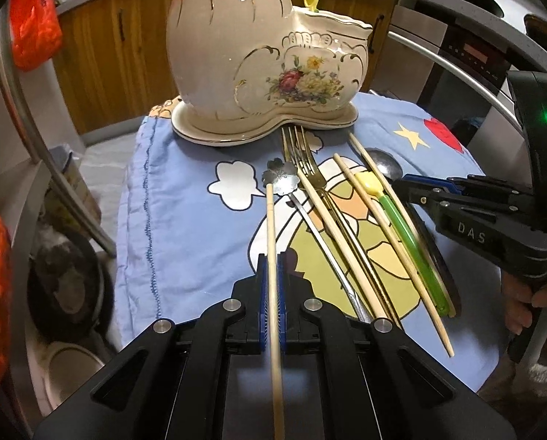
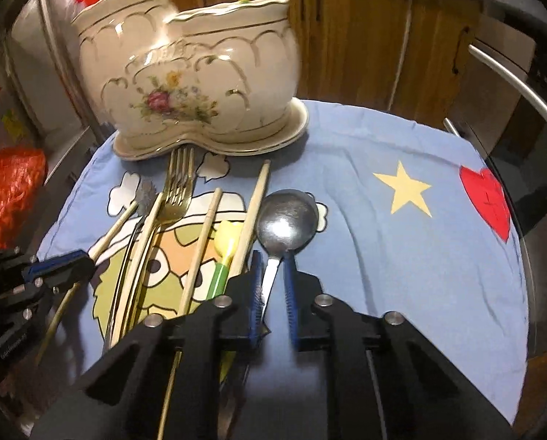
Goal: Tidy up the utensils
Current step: 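Grasp a wooden chopstick with the left tool while the right tool grasps a steel spoon, then lift the chopstick with the left tool while the right tool carries the steel spoon to the holder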
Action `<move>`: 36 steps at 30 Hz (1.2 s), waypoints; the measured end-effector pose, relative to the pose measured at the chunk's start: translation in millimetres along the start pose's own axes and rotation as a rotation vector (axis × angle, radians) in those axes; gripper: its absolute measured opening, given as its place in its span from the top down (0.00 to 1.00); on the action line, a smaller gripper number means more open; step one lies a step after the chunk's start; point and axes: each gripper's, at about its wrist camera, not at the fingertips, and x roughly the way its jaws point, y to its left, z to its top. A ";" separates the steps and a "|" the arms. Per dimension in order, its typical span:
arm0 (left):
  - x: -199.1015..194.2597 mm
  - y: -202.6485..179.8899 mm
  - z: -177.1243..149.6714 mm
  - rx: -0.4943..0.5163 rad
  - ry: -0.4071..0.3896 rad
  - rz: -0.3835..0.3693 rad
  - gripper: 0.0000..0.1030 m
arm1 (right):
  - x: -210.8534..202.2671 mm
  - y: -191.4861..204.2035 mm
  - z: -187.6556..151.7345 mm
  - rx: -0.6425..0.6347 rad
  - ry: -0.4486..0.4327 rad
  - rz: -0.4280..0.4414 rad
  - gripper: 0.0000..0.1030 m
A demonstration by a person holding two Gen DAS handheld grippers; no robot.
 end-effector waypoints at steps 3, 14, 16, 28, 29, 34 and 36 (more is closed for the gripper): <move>-0.4 0.3 -1.0 0.007 -0.005 -0.004 0.95 | -2.2 -3.8 -1.9 0.016 -0.011 0.011 0.94; -20.0 2.4 2.1 -0.020 -0.066 -0.034 0.95 | -25.9 -19.4 -3.2 0.051 -0.088 0.070 0.95; -26.3 0.7 3.0 -0.019 -0.084 -0.033 0.95 | -35.0 -19.9 -4.4 0.045 -0.121 0.064 0.95; -50.0 -1.4 9.6 -0.020 -0.142 -0.048 0.95 | -81.1 -17.7 -5.8 0.016 -0.281 0.088 0.95; -50.4 -2.0 9.5 -0.018 -0.142 -0.049 0.95 | -85.4 -16.1 -5.8 0.009 -0.295 0.089 0.95; -51.1 -3.3 8.4 -0.014 -0.142 -0.048 0.95 | -102.1 -9.8 -8.5 -0.025 -0.351 0.094 0.96; -51.5 -3.1 8.2 -0.014 -0.144 -0.048 0.95 | -107.5 -8.9 -10.0 -0.038 -0.372 0.094 0.98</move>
